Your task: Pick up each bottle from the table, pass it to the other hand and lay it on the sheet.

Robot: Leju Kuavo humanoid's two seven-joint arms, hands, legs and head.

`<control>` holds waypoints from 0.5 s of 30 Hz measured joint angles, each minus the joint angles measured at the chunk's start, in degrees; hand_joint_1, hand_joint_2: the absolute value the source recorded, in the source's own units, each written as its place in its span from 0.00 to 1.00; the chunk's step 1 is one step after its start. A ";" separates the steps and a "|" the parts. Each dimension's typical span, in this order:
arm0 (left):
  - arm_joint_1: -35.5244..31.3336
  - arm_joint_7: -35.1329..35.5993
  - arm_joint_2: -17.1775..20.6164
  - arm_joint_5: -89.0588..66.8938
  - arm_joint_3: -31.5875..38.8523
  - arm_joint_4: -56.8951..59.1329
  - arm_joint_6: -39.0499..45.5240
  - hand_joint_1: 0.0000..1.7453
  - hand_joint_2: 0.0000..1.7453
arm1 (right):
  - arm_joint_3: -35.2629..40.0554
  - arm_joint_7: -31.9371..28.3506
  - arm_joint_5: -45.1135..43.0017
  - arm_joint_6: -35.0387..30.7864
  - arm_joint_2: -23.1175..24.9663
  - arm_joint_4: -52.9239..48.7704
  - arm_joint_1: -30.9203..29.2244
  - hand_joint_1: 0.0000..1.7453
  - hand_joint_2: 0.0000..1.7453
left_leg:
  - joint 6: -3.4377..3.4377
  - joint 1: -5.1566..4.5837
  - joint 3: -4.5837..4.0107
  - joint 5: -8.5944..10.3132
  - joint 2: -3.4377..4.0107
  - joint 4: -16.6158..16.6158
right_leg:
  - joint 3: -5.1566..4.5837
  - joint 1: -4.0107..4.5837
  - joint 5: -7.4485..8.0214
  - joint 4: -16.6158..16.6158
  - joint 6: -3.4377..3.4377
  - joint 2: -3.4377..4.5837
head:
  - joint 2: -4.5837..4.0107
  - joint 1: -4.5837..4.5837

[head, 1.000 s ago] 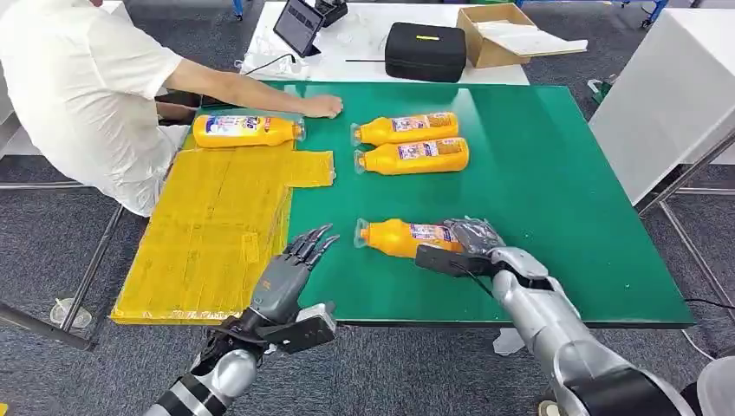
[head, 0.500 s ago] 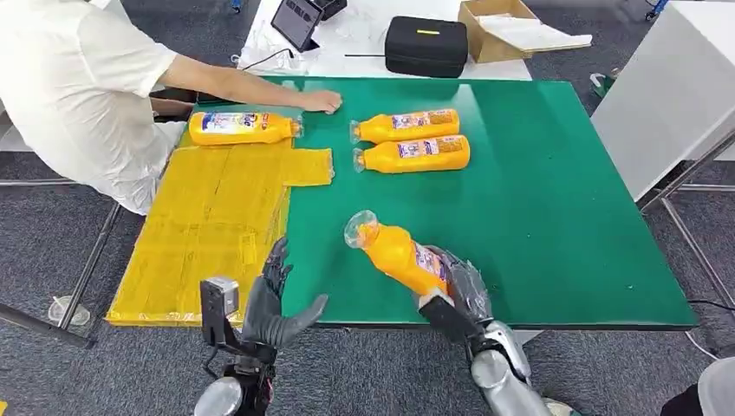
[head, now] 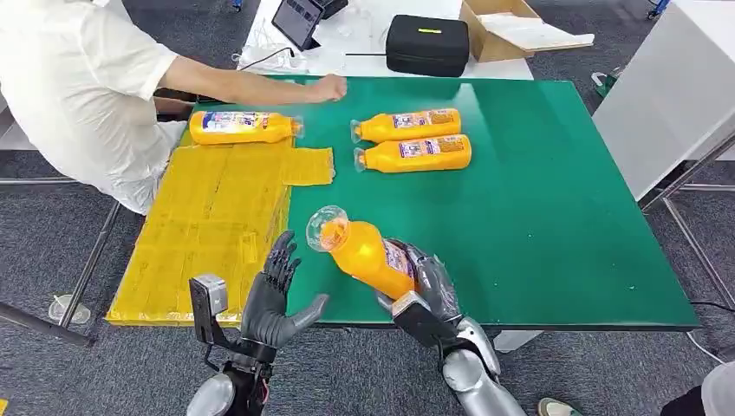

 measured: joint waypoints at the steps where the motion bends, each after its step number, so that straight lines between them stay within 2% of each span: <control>1: -0.22 0.00 -0.02 0.02 -0.02 0.07 -0.62 0.00 1.00 | 0.44 0.18 -0.07 0.84 0.07 0.33 -0.46 1.00 1.00 | 0.00 0.00 -0.03 0.00 0.00 0.00 | -0.01 0.00 0.00 0.01 0.00 0.01 | -0.02 0.00; 5: -1.57 0.28 -0.48 0.31 -0.76 0.81 -4.40 0.00 1.00 | 3.19 2.30 0.00 3.75 1.00 4.87 -3.59 1.00 1.00 | 0.01 -0.01 -0.02 0.01 0.00 0.00 | -0.03 -0.02 0.01 -0.01 0.00 -0.01 | -0.02 0.00; 15: -2.67 0.85 -0.81 1.49 -1.33 2.36 -5.93 0.00 1.00 | 5.56 2.25 0.15 3.57 2.95 12.90 -7.81 1.00 1.00 | 0.01 -0.01 -0.05 0.01 0.00 0.00 | -0.06 -0.01 0.01 0.01 0.00 -0.01 | -0.02 -0.02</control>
